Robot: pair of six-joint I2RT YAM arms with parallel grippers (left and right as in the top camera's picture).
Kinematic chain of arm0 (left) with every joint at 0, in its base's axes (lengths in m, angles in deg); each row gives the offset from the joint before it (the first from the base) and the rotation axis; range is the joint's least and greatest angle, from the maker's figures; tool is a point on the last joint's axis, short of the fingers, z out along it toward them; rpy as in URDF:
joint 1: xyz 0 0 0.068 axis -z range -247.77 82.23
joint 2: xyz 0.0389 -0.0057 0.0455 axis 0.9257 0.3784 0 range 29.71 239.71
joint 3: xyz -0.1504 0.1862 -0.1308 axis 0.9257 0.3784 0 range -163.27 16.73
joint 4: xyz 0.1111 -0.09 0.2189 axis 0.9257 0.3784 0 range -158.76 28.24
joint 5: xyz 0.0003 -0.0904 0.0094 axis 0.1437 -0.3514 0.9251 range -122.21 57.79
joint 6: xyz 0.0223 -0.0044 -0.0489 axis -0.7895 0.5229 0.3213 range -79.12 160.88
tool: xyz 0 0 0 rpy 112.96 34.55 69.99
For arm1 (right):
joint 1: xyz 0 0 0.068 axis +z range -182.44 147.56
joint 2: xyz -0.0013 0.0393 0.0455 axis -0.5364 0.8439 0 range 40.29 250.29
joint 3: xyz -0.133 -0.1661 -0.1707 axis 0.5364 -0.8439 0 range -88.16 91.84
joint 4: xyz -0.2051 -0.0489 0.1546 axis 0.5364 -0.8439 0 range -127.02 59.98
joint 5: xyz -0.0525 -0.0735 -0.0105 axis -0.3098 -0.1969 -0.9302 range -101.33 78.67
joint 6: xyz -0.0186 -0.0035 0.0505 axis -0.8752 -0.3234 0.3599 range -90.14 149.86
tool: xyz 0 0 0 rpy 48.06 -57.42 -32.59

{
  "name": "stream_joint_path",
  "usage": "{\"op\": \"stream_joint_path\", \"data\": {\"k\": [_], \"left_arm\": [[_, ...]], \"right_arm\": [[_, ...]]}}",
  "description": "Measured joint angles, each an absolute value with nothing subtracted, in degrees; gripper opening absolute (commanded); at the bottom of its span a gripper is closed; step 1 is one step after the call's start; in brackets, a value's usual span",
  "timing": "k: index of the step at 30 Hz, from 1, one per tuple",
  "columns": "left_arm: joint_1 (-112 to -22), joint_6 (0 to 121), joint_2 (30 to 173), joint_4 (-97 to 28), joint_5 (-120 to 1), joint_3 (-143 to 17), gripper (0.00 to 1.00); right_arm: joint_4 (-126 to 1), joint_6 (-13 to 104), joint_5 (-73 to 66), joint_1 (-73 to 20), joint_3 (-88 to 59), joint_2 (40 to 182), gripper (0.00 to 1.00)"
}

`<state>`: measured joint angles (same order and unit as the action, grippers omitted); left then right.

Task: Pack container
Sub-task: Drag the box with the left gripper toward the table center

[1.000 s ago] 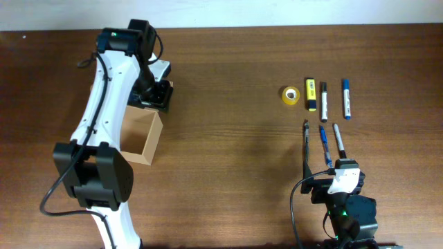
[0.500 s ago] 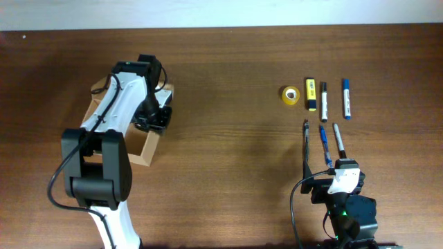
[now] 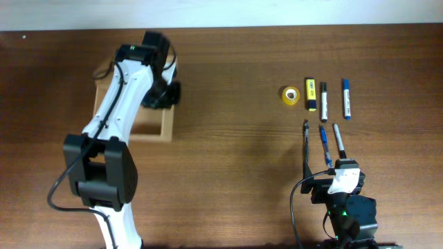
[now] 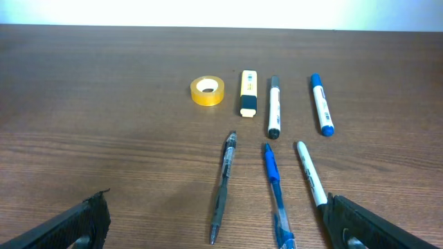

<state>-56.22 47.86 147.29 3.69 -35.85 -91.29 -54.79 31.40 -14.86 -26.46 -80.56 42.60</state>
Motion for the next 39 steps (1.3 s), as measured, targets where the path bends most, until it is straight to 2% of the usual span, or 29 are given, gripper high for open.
{"op": "stream_joint_path", "data": {"k": [8, 22, 33, 34, 35, 38, 39], "left_arm": [[-48.57, 56.58, 147.29, 4.1, -33.64, -105.41, 0.02], [-30.45, 72.14, 151.05, -1.32, -26.1, -106.55, 0.02], [-30.12, 77.65, 162.33, -5.36, -26.23, -106.53, 0.02], [-30.25, 77.89, 162.48, -5.69, -26.32, -106.53, 0.05], [-30.32, 78.04, 162.5, -5.89, -26.38, -106.53, 0.12], [-30.47, 78.31, 162.5, -6.37, -26.43, -106.55, 0.54], [-30.53, 78.46, 162.5, -6.35, -26.47, -106.55, 0.56]], "right_arm": [[-54.79, 31.42, -14.86, -26.46, -80.58, 42.6, 0.99], [-54.79, 31.42, -14.86, -26.46, -80.58, 42.6, 0.99], [-54.79, 31.42, -14.86, -26.46, -80.56, 42.6, 0.99], [-54.79, 31.4, -14.86, -26.46, -80.56, 42.6, 0.99], [-54.79, 31.42, -14.86, -26.46, -80.58, 42.6, 0.99], [-54.79, 31.4, -14.86, -26.46, -80.58, 42.6, 0.99], [-54.79, 31.4, -14.86, -26.46, -80.58, 42.6, 0.99]]}}
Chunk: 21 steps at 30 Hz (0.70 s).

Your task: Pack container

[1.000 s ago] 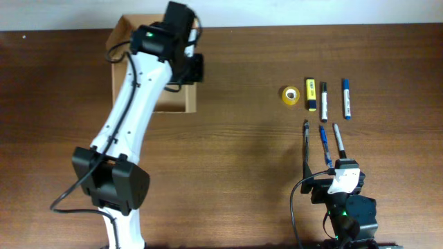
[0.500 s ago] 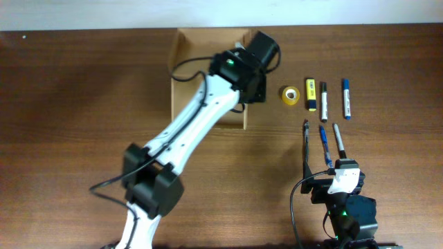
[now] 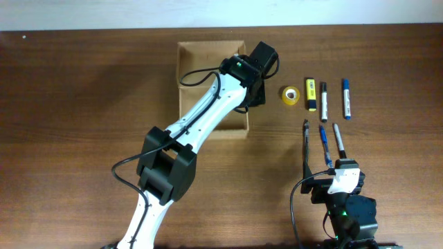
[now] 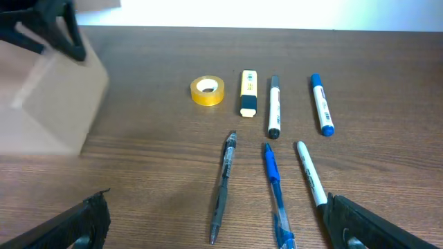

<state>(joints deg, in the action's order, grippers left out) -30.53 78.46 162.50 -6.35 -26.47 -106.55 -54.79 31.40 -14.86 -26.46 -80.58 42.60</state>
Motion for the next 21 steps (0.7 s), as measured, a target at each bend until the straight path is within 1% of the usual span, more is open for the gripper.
{"op": "stream_joint_path", "data": {"k": [7, 13, 18, 21], "left_arm": [[-30.62, 77.69, 163.03, -5.51, -26.78, -108.21, 0.56], [-31.3, 74.68, 164.1, 2.86, -25.29, -119.38, 0.58], [-33.14, 71.75, 164.1, 9.06, -22.84, -130.66, 0.66], [-35.5, 69.85, 164.08, 13.94, -20.94, -137.68, 0.68]], "right_arm": [[-54.79, 31.42, -14.86, -26.46, -80.56, 42.6, 0.99], [-54.82, 31.42, -14.86, -26.46, -80.58, 42.6, 0.99], [-54.79, 31.36, -14.86, -26.46, -80.58, 42.6, 0.99], [-54.77, 31.34, -14.86, -26.46, -80.56, 42.6, 0.99]]}}
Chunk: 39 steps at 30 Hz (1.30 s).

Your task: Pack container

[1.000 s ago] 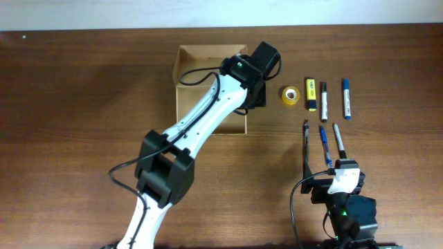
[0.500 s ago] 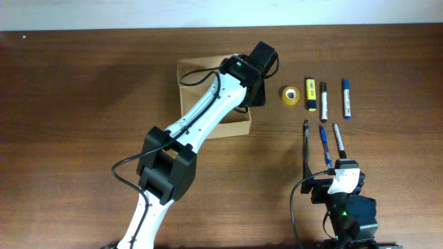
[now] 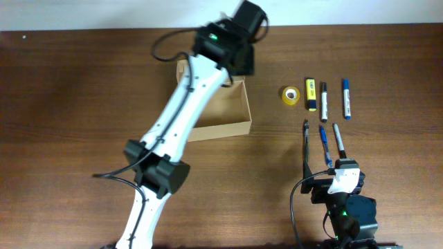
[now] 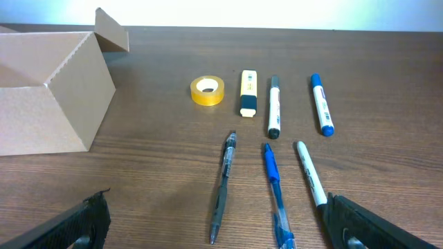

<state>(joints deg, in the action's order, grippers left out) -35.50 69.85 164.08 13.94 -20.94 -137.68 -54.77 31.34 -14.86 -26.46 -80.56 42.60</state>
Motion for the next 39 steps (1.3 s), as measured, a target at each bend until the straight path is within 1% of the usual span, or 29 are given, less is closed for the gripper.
{"op": "stream_joint_path", "data": {"k": [3, 7, 10, 13, 15, 16, 18, 20, 25, 29, 34, 39], "left_arm": [[-39.41, 67.51, 164.08, 18.18, -19.85, -142.88, 0.72], [-47.69, 65.56, 164.08, 22.53, -18.54, -147.03, 0.78], [-53.9, 65.04, 164.08, 24.89, -18.05, -147.31, 0.81], [-60.06, 64.71, 164.1, 26.29, -17.75, -147.31, 0.85], [-63.98, 64.34, 164.1, 26.64, -17.51, -147.31, 0.87], [-65.31, 64.32, 164.1, 26.61, -17.4, -147.34, 0.93], [-67.95, 64.1, 164.1, 26.72, -17.25, -147.31, 1.0], [-69.64, 64.19, 164.1, 26.7, -17.14, -147.34, 1.0], [-71.6, 64.21, 164.1, 26.68, -17.14, -147.34, 1.0], [-71.82, 64.19, 164.1, 26.72, -17.14, -147.34, 1.0], [-71.8, 64.21, 164.1, 26.7, -17.18, -147.34, 1.0], [-71.8, 64.21, 164.1, 26.68, -17.16, -147.34, 1.0]], "right_arm": [[-51.73, 31.25, -14.67, -26.46, -80.67, 42.6, 0.99], [-43.89, 31.16, -11.1, -26.46, -80.58, 42.6, 0.99], [-45.31, 31.47, -9.49, -26.46, -79.77, 43.21, 0.99], [-49.5, 31.62, -8.52, -26.46, -76.08, 48.7, 0.99], [-51.32, 31.64, -8.24, -26.46, -71.69, 55.17, 0.99], [-52.43, 31.62, -8.15, -26.46, -68.17, 60.04, 0.99], [-54.14, 31.6, -7.98, -26.46, -61.24, 68.65, 0.99], [-57.13, 31.49, -7.78, -26.46, -53.11, 77.55, 0.99], [-71.05, 28.41, -7.45, -26.46, -25.61, 103.43, 0.99], [-75.1, 28.19, -5.51, -26.46, -7.95, 119.19, 0.99], [-76.28, 30.55, -2.86, -26.46, 6.37, 133.31, 0.99], [-81.39, 32.93, -3.28, -26.46, 14.87, 143.88, 0.99]]}}
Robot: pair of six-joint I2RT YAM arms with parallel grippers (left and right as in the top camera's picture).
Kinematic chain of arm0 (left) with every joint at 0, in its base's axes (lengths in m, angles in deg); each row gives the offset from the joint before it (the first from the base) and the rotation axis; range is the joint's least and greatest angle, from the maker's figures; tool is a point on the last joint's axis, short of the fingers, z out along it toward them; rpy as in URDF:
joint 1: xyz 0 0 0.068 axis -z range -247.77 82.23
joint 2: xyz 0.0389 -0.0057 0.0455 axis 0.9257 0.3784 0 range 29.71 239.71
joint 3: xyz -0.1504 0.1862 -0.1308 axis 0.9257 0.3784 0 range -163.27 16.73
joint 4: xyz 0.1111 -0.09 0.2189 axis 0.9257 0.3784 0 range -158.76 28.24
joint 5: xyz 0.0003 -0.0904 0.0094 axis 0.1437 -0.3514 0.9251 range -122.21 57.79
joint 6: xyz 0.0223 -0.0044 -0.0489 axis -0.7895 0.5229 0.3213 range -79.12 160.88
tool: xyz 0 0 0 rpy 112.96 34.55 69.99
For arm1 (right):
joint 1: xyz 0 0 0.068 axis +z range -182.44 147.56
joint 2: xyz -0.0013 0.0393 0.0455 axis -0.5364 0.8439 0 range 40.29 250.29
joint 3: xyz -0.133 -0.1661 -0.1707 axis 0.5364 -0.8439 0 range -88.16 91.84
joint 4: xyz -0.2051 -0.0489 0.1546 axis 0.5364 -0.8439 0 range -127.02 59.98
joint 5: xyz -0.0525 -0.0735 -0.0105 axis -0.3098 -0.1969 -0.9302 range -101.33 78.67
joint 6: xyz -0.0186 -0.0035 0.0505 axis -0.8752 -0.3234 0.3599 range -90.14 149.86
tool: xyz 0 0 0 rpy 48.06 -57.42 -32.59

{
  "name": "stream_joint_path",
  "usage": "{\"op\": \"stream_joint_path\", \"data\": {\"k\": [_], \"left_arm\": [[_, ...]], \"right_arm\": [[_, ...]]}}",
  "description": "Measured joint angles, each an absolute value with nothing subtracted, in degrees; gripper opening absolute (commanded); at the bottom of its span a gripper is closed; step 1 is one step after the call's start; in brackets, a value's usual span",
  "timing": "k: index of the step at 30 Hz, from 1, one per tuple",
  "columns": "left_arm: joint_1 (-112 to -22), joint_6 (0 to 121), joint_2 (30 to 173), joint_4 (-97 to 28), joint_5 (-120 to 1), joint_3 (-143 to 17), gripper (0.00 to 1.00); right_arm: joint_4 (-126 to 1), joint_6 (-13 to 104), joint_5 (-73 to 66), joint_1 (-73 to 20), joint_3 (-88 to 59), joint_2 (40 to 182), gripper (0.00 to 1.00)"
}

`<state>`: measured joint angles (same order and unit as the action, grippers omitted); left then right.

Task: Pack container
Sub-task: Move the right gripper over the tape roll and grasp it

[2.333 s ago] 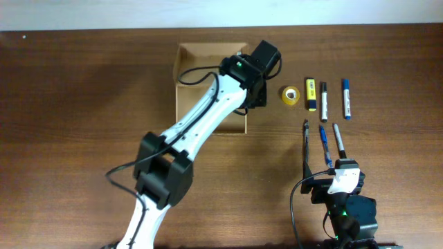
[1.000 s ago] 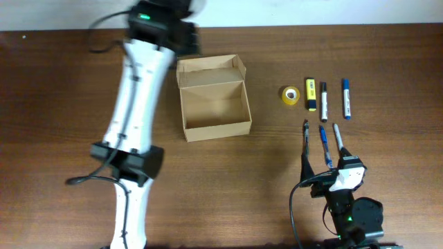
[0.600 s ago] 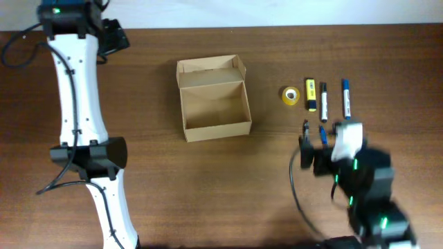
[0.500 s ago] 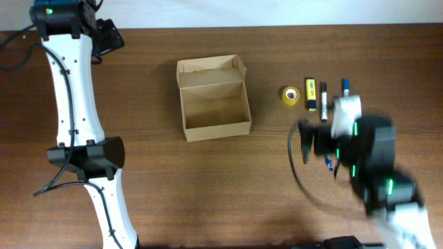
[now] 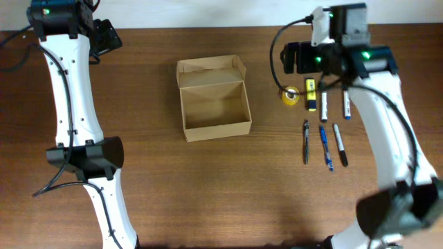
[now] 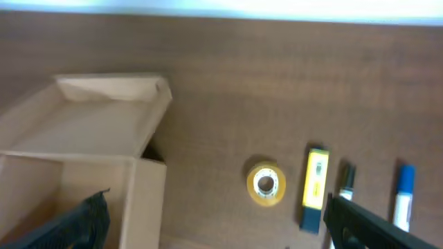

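An open cardboard box [image 5: 212, 128] stands mid-table, its flap folded back; it also fills the left of the right wrist view as the box [image 6: 147, 197]. Right of it lie a yellow tape roll [image 5: 291, 95] [image 6: 266, 185], a yellow highlighter [image 5: 311, 95] [image 6: 313, 188], a black marker [image 5: 323, 102], a blue marker [image 5: 346, 104] and three pens [image 5: 324, 146]. My right gripper [image 5: 291, 59] [image 6: 217, 207] hangs open above the table between box and tape, holding nothing. My left gripper [image 5: 105, 36] is at the far back left; its jaws cannot be made out.
The white left arm [image 5: 76, 104] runs along the table's left side. The white right arm [image 5: 387, 117] arches over the markers and pens on the right. The table's back edge [image 5: 208, 29] lies just beyond the box.
The left gripper has gone from the box's back right corner to the far back left of the table. The right arm has risen from the front edge to above the tape roll.
The box stood at the left with my left gripper at it. Then it was mid-table, the gripper at its right wall. Then the gripper was off the box, behind it. Now the left arm is far left and the right arm has come out.
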<state>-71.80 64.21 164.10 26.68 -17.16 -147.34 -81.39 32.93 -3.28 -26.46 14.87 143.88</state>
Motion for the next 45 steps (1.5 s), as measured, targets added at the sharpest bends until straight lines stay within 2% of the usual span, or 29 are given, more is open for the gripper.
{"op": "stream_joint_path", "data": {"k": [6, 10, 12, 23, 45], "left_arm": [[-71.8, 64.21, 164.1, 26.72, -17.16, -147.34, 1.0], [-71.8, 64.21, 164.1, 26.72, -17.16, -147.34, 1.0], [-71.8, 64.21, 164.1, 26.72, -17.16, -147.31, 1.0], [-71.8, 64.21, 164.1, 26.72, -17.16, -147.34, 1.0], [-71.8, 64.21, 164.1, 26.72, -17.16, -147.34, 1.0]], "right_arm": [[-85.26, 34.24, -3.34, -26.35, 16.51, 155.71, 0.99], [-85.59, 34.18, -3.54, -26.07, 16.51, 161.46, 0.87], [-85.55, 34.48, -3.58, -25.79, 16.51, 162.94, 0.86], [-83.86, 34.59, -3.72, -24.82, 16.53, 164.98, 0.86], [-83.51, 34.57, -4.18, -24.85, 16.53, 170.88, 0.74]]}}
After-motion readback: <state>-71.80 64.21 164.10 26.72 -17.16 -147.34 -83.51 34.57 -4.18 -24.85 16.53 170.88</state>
